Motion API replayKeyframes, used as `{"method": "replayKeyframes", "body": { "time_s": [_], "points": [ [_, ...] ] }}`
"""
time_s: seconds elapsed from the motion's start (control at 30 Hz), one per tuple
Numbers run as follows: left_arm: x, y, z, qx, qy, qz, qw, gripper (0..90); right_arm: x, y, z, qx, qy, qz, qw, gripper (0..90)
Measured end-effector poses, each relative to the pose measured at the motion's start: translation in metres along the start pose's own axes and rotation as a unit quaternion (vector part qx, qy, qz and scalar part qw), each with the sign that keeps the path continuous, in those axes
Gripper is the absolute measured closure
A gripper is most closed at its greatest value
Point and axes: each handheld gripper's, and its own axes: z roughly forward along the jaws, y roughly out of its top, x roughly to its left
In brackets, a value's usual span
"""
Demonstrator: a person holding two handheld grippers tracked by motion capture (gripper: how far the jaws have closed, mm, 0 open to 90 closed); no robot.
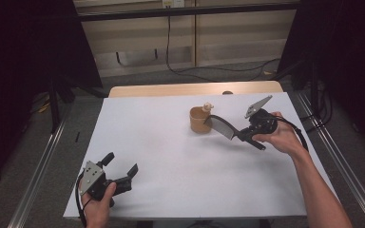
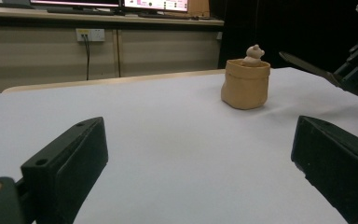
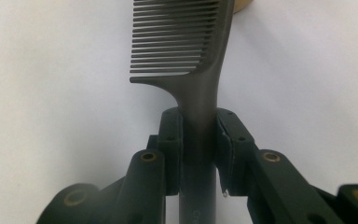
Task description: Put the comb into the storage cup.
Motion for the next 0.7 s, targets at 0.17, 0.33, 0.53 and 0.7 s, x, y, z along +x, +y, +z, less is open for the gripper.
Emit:
{"method": "replayKeyframes", "body": {
  "time_s": [0.17,0.33,0.53,0.7],
  "points": [
    [0.001,0.0,0.0,0.002,0.0,-0.001,1.0,3.8,-0.002,-0.009,-0.001,-0.043,-0.011,0.033,0.9985,73.2],
    [0.002,0.0,0.0,0.003,0.001,0.0,1.0,3.8,-0.003,-0.013,-0.001,-0.067,-0.025,0.05,0.9962,73.2],
    [0.002,-0.001,0.001,0.001,0.003,-0.002,1.0,3.8,0.0,-0.014,-0.004,-0.111,-0.042,0.071,0.9905,73.2],
    [0.003,0.0,0.0,-0.001,0.003,-0.003,1.0,3.8,0.005,-0.011,-0.005,-0.146,-0.058,0.086,0.9839,73.2]
  ]
}}
